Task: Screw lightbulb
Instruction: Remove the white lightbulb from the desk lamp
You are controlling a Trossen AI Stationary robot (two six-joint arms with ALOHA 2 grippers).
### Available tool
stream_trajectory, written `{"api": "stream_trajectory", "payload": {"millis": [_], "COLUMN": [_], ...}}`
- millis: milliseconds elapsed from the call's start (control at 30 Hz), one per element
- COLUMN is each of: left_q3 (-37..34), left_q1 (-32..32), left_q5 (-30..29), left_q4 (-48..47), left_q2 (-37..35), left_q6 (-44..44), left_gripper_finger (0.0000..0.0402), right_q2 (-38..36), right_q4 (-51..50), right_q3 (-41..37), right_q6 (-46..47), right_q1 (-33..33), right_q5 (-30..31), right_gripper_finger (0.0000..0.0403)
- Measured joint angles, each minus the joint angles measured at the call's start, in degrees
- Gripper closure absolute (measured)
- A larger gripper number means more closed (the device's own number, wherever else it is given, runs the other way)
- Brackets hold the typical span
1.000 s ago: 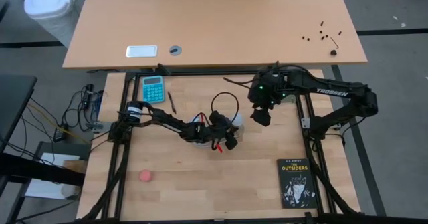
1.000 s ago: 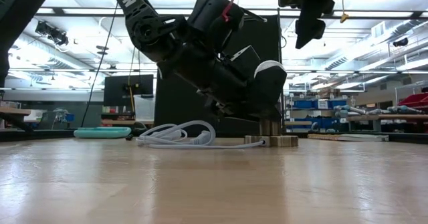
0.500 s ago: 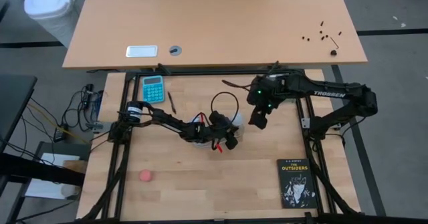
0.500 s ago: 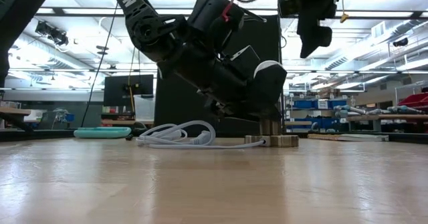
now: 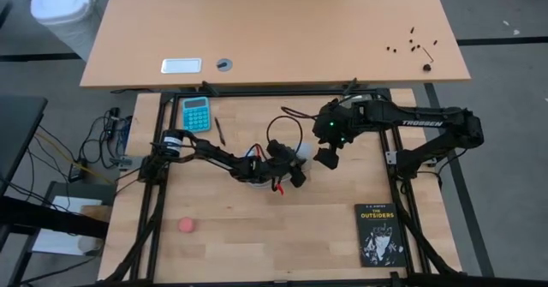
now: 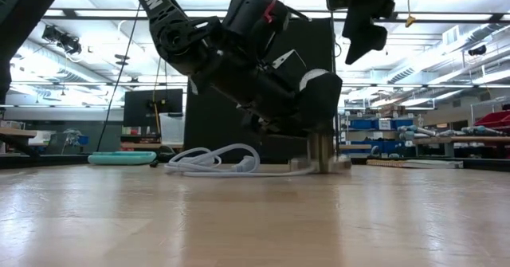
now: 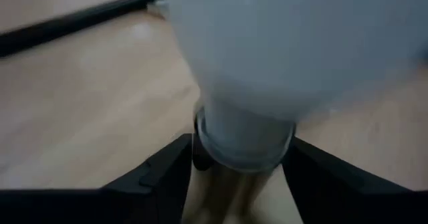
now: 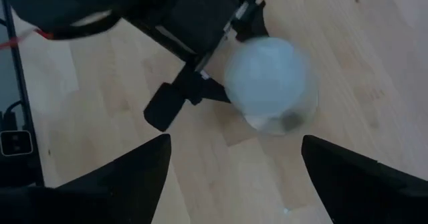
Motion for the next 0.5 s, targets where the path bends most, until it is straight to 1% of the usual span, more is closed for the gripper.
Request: {"api": "stream_trajectory", "payload": {"millis": [133,233,433,500], "left_q3": [0.00,0.00,-0.12,-1.23], "left_q1": [0.02,0.00,-1.22,-2.18], "left_q5": [-0.31,-0.31,-0.83,-0.88], "left_q4": [0.63,0.51,0.74,0.63], "left_q2": [0.00,0.00,0.00,0.00], "left_q6": [2.34,3.76,1.89,0.37], "left_gripper_finger": [0.0138,0.0121,0.0116,0.0116], "right_q2": [0.00,0.00,0.00,0.00], "right_q4": [-0.68,-0.74,-3.34,-4.38], "right_q3": [0.00,0.00,0.00,0.00], "right_q6": [-0.45,-0.78,-1.95,-2.01], "right_q1": [-0.62,-1.06,-1.40,-1.40], "right_q5": [0.00,-0.75,-1.36,-1.43], "right_gripper_finger": [0.0056,0.0056,0.0057,0.0057]}}
